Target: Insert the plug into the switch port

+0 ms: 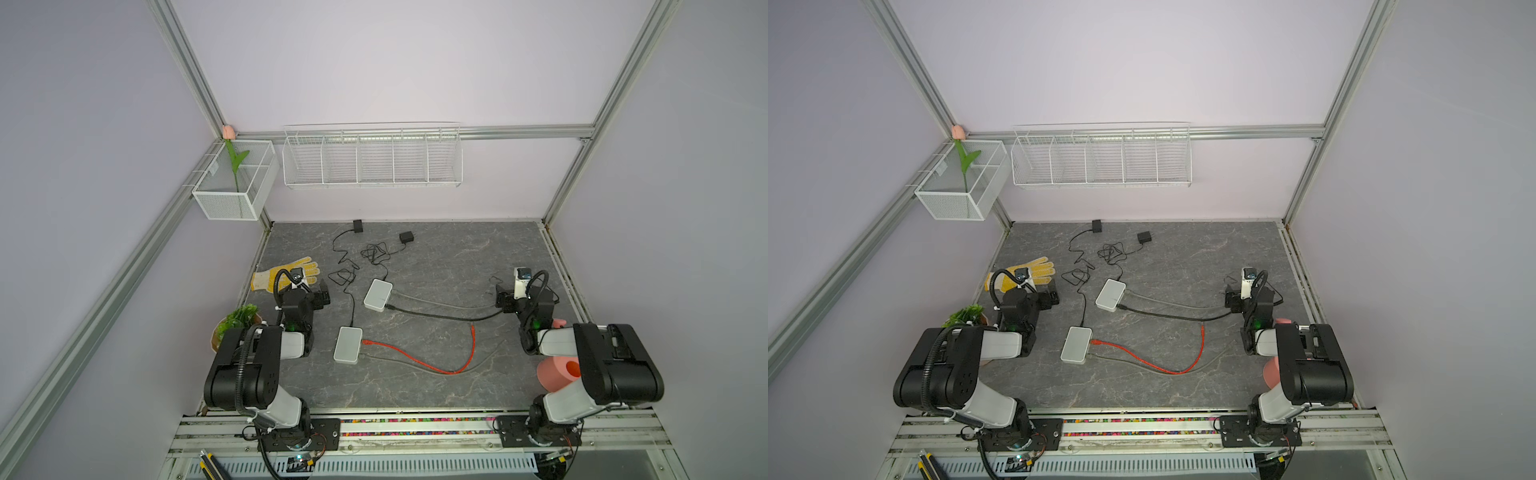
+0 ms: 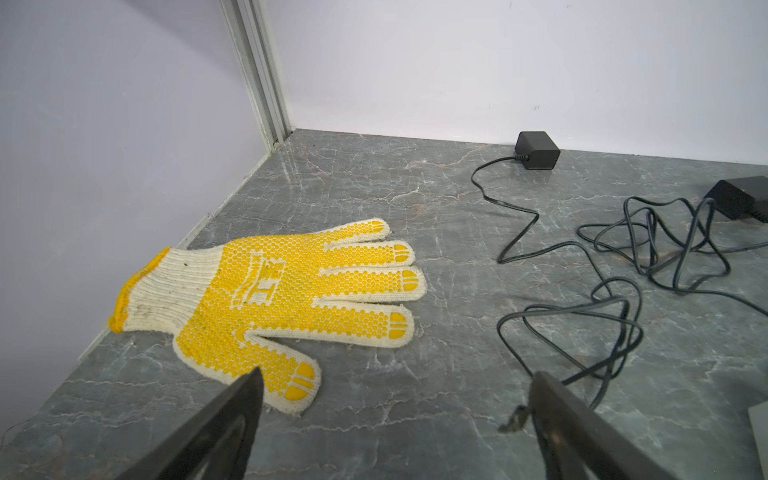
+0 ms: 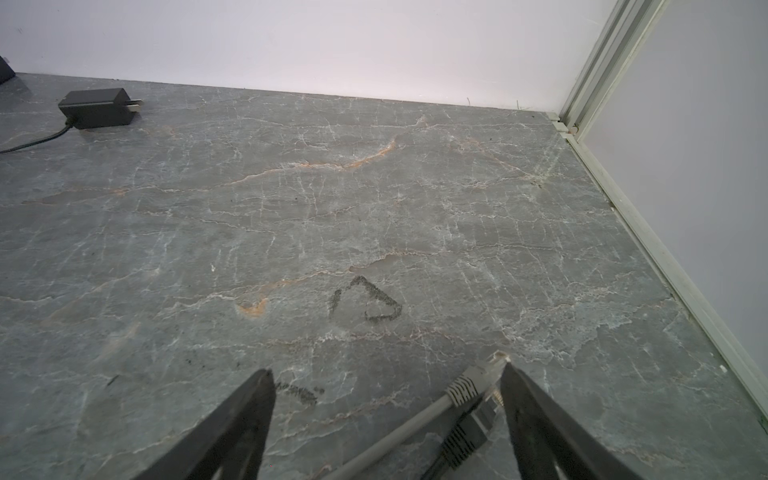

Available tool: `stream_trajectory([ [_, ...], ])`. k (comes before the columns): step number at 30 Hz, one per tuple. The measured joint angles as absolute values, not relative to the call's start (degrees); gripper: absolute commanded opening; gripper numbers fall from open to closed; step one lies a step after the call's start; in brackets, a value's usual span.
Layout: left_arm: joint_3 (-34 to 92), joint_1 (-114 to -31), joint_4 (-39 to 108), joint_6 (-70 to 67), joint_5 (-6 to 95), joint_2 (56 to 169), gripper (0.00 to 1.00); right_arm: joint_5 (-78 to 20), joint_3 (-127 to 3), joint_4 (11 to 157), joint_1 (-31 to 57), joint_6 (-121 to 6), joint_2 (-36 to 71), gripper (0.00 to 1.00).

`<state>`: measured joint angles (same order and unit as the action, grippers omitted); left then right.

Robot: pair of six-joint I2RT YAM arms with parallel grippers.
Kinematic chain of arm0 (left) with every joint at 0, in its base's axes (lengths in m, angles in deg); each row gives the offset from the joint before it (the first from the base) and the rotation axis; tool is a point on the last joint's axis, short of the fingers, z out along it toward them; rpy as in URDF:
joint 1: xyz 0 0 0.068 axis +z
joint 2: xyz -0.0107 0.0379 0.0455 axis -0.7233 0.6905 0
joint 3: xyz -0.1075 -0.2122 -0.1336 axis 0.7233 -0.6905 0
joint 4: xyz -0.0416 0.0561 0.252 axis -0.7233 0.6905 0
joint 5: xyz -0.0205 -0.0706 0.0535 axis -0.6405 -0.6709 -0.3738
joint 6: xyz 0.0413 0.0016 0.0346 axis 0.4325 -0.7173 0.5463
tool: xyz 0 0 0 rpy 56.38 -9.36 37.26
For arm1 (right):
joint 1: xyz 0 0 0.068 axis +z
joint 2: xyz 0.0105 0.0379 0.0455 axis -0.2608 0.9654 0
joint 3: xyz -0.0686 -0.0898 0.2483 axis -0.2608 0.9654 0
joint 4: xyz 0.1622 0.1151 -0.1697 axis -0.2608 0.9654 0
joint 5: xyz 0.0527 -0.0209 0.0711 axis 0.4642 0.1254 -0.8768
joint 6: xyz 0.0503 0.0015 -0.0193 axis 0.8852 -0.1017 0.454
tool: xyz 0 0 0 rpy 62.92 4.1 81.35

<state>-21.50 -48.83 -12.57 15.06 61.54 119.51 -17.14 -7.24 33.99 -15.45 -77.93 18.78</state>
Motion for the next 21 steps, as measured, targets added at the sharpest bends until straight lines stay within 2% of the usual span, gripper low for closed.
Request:
stream_trajectory([
  [21, -21.45, -48.28, -12.26, 14.86, 61.38, 119.51, 0.99, -17.14, -7.24, 33.99, -15.45, -77.93, 18.78, 0.88],
])
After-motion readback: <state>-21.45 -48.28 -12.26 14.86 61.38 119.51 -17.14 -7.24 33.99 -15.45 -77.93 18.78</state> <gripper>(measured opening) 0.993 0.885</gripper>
